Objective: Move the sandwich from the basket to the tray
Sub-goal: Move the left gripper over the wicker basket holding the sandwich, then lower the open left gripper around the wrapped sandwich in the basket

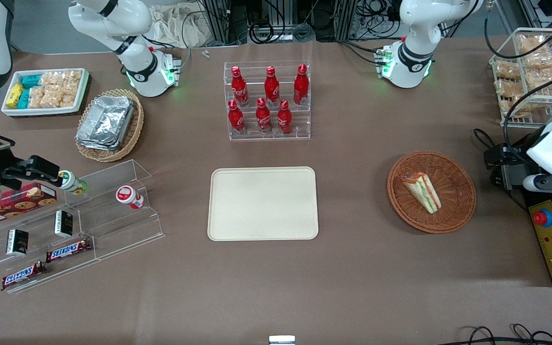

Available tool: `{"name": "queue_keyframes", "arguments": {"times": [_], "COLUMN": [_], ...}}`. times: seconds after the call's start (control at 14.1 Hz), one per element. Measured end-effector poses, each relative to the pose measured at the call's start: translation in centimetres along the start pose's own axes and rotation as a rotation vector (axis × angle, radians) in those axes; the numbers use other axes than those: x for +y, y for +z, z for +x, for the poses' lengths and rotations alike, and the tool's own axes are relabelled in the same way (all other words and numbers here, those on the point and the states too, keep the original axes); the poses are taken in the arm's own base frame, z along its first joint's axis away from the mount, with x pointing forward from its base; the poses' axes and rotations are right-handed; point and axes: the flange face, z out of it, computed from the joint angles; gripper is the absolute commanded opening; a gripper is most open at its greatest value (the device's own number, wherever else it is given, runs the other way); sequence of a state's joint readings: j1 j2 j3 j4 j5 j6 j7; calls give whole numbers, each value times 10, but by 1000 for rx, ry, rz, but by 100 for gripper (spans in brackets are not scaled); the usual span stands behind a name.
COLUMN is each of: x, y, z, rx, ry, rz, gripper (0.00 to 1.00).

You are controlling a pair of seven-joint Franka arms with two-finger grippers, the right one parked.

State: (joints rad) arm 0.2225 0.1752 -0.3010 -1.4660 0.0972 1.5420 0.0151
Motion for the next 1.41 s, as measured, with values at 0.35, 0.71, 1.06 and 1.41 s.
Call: {"name": "queue_keyframes", "arguments": {"times": [0.35,0.71,1.06,1.41], "x": [26,40,47,58], "y": [51,122,193,247], "z": [-8,-33,-42,-36], "rx": [-34,-27,12,6], "ry": [-63,-187,-350,-473], "rz": [-46,-32,-44,-72], "gripper": [100,99,99,98]}}
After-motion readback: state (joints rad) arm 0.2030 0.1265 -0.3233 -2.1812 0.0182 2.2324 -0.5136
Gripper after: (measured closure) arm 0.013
